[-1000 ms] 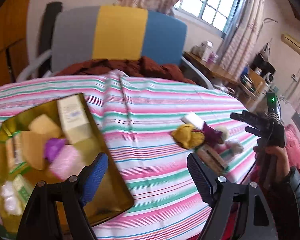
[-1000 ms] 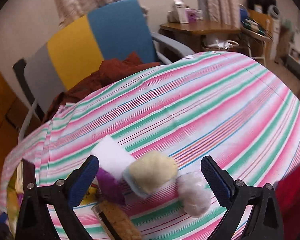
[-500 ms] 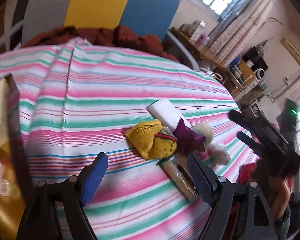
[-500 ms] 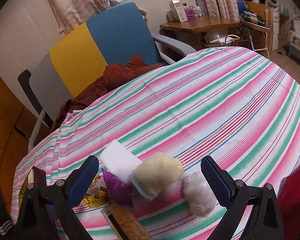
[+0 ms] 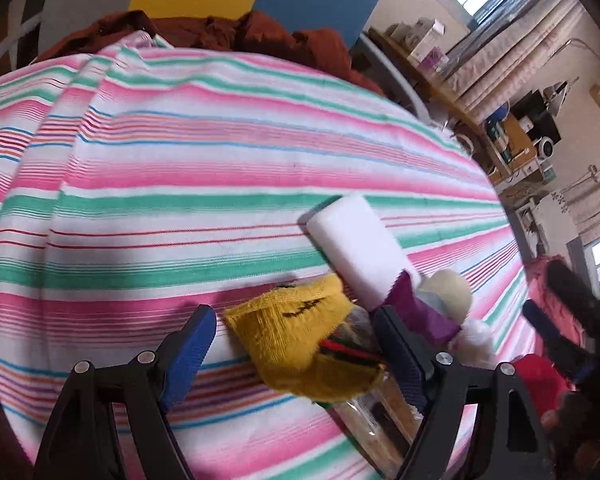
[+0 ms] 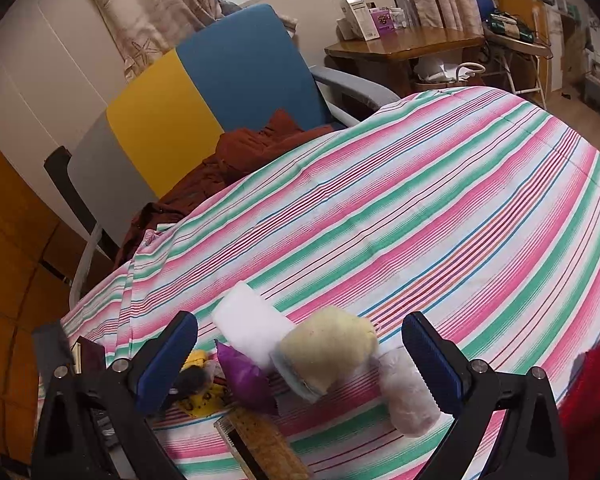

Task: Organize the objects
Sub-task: 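Grasp the yellow knit glove with the left tool while the right tool grasps the purple packet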

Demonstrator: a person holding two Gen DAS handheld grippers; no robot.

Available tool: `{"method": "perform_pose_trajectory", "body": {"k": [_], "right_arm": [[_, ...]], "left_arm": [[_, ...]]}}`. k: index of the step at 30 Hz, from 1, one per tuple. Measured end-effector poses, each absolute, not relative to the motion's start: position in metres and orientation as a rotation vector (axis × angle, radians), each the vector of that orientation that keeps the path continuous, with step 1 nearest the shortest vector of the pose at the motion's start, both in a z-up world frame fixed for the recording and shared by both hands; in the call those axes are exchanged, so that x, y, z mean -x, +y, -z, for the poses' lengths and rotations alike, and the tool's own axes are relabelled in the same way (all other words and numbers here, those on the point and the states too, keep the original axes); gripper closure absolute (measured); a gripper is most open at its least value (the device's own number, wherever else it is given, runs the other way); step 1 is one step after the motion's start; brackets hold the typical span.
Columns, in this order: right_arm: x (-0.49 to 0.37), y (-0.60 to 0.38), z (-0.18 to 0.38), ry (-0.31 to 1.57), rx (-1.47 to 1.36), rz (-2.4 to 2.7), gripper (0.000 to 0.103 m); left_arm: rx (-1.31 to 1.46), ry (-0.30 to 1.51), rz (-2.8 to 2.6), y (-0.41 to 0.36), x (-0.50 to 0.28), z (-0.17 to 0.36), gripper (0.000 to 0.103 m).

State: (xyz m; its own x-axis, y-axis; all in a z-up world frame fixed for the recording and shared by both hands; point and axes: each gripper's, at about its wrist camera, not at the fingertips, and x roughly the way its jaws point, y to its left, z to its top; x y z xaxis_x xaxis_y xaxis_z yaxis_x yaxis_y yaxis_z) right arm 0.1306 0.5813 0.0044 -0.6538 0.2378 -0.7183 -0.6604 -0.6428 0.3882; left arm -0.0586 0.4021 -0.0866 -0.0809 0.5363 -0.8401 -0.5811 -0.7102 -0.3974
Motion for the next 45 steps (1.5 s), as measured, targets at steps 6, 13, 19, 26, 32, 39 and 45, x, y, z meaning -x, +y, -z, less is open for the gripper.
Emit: {"method": "perform_pose_trajectory", "body": {"k": [6, 13, 19, 26, 32, 39, 45], "right_arm": [[-0.127, 0.580, -0.003, 0.872, 0.889, -2.301, 0.000], [-0.121, 0.574, -0.003, 0.830, 0.926, -2.328, 0.000], [-0.110, 0.560, -0.005, 0.771, 0.971, -2.417, 0.005], [-0.076, 0.525, 0.011, 0.502, 1.189, -2.468, 0.017], [-0.055, 0.507, 0.034, 0.309, 1.371, -2.462, 0.035], [-0.054, 0.511, 0.047, 0.323, 1.444, -2.430, 0.058], [-0.051, 0.513, 0.050, 0.361, 1.465, -2.422, 0.050]], "left_arm": [[1.313, 0.120, -1.878, 0.400, 0.051, 0.091, 0.020], [1.268, 0.182, -1.899, 0.386, 0.040, 0.087, 0.041], [1.240, 0.188, -1.880, 0.360, 0.025, 0.083, 0.061], [1.187, 0.227, -1.867, 0.328, -0.003, 0.085, 0.066], [1.158, 0.246, -1.847, 0.316, -0.010, 0.084, 0.067], [1.150, 0.223, -1.817, 0.318, -0.011, 0.078, 0.055], [1.173, 0.184, -1.842, 0.328, 0.002, 0.074, 0.050]]}}
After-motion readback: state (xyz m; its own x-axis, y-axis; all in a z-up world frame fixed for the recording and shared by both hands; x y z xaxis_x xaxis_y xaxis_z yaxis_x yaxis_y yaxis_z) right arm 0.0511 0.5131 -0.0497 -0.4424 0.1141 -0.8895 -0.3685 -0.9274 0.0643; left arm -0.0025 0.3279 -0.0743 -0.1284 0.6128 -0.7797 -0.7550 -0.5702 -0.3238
